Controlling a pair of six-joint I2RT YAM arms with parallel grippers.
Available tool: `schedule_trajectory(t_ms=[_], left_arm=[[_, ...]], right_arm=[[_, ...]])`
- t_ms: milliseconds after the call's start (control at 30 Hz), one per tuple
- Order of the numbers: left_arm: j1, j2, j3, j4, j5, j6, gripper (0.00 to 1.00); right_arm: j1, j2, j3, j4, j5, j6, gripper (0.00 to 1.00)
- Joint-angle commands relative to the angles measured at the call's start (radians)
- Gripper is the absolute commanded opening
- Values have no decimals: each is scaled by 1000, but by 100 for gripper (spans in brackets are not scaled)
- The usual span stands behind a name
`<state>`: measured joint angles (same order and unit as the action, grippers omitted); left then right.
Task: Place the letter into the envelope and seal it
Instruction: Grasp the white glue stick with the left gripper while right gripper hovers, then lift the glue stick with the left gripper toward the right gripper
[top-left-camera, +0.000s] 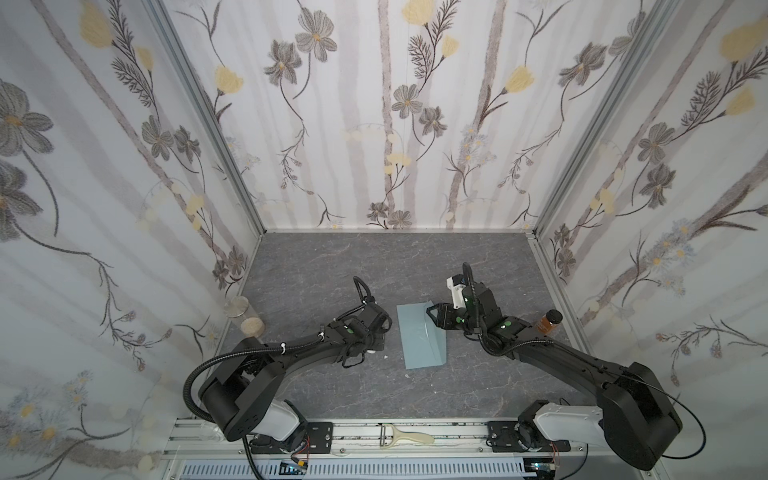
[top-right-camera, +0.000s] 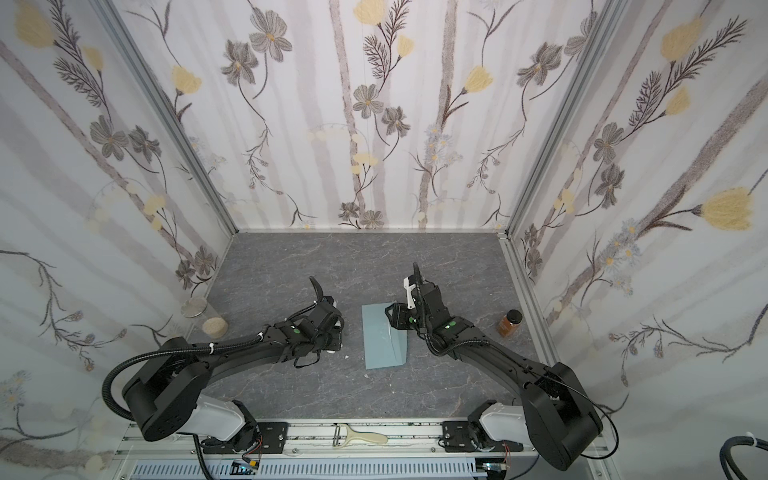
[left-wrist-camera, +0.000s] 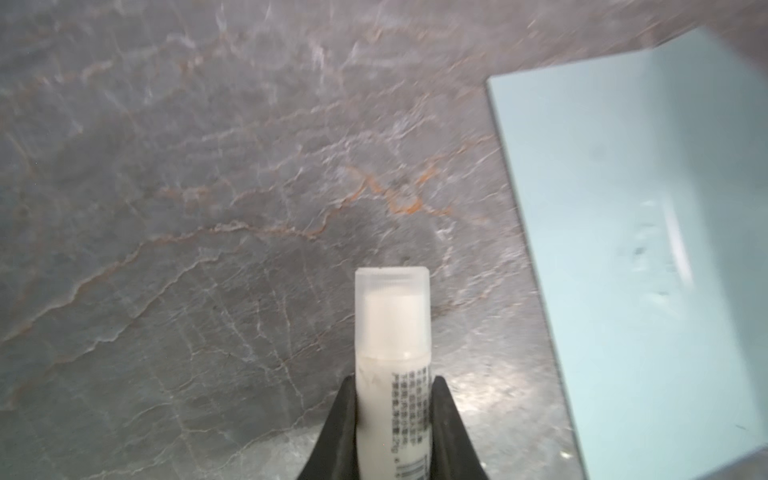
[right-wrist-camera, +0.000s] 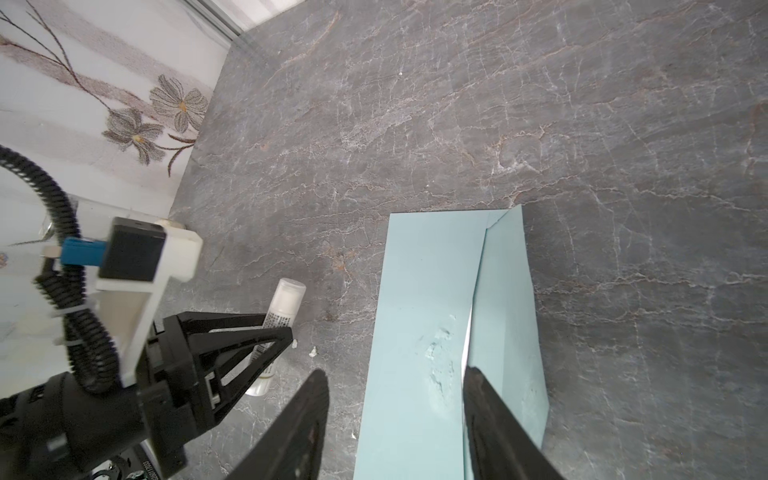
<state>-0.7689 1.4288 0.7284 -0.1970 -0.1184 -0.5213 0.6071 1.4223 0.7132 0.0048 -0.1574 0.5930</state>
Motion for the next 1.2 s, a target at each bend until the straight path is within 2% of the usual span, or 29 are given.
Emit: schedule_trajectory(t_ms=[0, 133, 233, 367, 600, 900, 1167], left_arm=[[-1, -82, 29, 15, 69, 54, 0], [-1, -168, 35, 62, 176, 89, 0], [-1, -238, 19, 113, 253, 99, 0], [-2, -280, -7, 160, 299, 93, 0], [-9, -272, 2, 190, 312, 86, 0], [-20, -265, 23, 215, 312, 93, 0], [-27, -266, 26, 231, 318, 87, 0]], right_arm=[[-3, -15, 19, 20, -2, -29, 54], [-8, -26, 24, 61, -80, -33, 56], [-8, -16, 28, 139, -205, -17, 58], [-4, 8, 13, 308, -363, 61, 63], [40, 51, 33, 386, -392, 99, 64], [49, 118, 34, 481, -435, 165, 64], [51, 151, 34, 543, -473, 205, 42]])
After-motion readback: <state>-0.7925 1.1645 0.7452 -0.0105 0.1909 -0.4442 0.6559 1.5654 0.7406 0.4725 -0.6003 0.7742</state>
